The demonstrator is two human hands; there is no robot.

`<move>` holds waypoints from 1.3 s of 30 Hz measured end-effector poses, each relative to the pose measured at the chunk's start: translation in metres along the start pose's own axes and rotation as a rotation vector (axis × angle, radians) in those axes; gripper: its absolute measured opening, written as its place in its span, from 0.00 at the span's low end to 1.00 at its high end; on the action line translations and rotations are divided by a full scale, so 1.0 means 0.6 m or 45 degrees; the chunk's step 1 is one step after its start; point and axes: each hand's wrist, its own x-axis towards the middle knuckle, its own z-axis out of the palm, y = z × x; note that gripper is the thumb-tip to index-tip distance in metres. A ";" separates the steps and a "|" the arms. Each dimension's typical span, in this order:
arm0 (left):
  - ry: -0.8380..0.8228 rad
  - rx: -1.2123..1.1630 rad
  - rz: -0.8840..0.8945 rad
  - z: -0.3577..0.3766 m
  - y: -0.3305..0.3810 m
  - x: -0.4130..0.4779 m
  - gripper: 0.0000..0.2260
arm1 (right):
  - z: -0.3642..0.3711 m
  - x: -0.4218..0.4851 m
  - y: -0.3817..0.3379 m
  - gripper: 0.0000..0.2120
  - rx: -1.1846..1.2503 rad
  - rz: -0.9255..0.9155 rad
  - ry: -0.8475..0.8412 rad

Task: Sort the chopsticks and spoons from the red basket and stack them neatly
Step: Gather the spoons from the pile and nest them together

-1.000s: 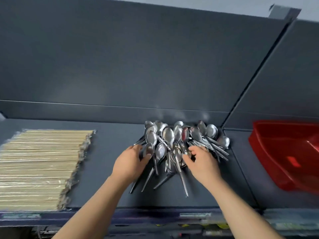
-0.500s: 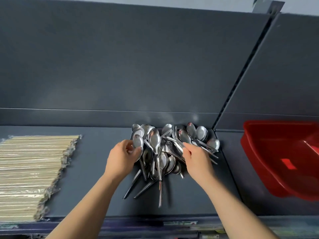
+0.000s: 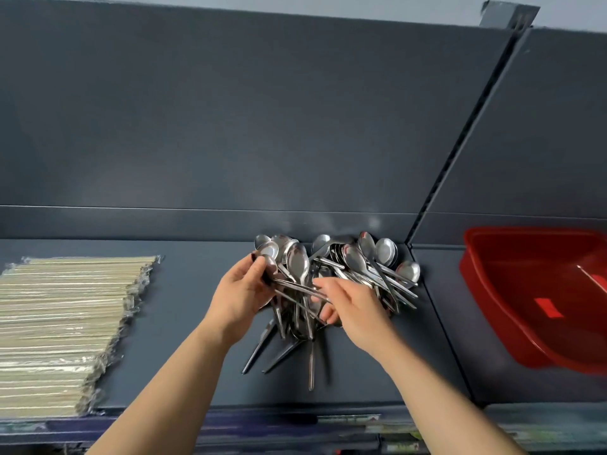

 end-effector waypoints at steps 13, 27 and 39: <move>0.211 0.390 -0.215 -0.110 0.045 0.037 0.11 | 0.049 0.064 -0.009 0.10 -0.671 0.210 0.184; -0.107 1.088 -0.113 -0.073 0.024 0.080 0.15 | 0.062 0.020 -0.005 0.09 -0.196 0.506 0.182; -0.105 0.798 -0.141 -0.077 0.021 0.081 0.06 | 0.022 -0.003 -0.010 0.10 0.232 0.496 0.080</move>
